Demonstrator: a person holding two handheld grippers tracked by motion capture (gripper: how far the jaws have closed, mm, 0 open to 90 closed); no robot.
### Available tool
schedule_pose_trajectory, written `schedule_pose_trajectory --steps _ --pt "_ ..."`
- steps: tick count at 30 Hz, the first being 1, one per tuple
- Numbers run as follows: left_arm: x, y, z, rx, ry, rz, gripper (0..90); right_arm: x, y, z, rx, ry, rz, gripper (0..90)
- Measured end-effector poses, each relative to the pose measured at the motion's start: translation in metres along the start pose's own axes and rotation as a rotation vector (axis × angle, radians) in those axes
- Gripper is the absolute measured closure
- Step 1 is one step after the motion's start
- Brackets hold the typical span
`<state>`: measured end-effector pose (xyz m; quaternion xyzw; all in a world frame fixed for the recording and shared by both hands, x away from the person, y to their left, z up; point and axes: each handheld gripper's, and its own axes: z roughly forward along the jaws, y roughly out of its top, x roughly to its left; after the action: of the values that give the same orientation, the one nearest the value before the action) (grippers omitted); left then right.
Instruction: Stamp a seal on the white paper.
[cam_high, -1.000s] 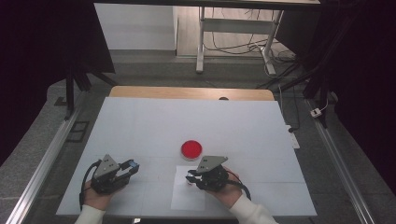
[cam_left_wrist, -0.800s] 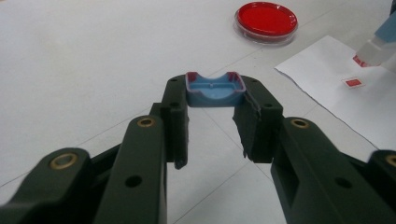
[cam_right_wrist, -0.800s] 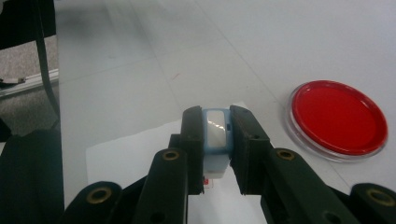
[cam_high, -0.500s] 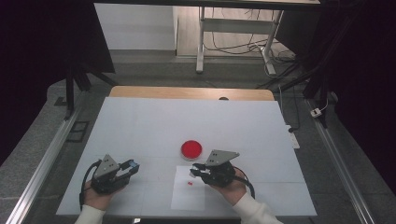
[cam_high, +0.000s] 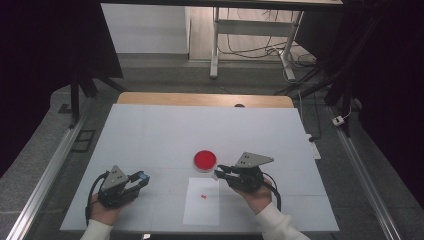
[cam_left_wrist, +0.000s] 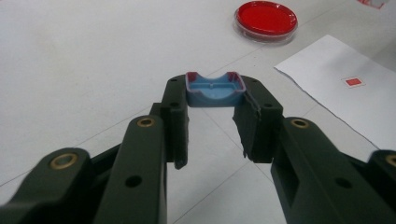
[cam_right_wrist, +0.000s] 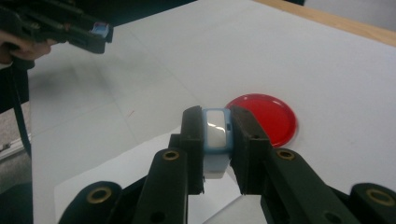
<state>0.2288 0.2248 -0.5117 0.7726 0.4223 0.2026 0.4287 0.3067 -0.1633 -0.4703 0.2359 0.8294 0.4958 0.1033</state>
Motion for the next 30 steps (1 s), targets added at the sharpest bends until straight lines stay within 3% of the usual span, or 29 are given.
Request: schedule_pose_trajectory --steps 13,30 --pt "-0.002 0.001 0.003 0.007 -0.006 0.008 65.2 -0.017 0.003 -0.015 -0.063 -0.039 0.055 75.6" --pt "-0.002 0.002 0.005 0.004 -0.008 0.008 65.2 -0.024 0.005 -0.023 -0.09 -0.056 0.067 75.6"
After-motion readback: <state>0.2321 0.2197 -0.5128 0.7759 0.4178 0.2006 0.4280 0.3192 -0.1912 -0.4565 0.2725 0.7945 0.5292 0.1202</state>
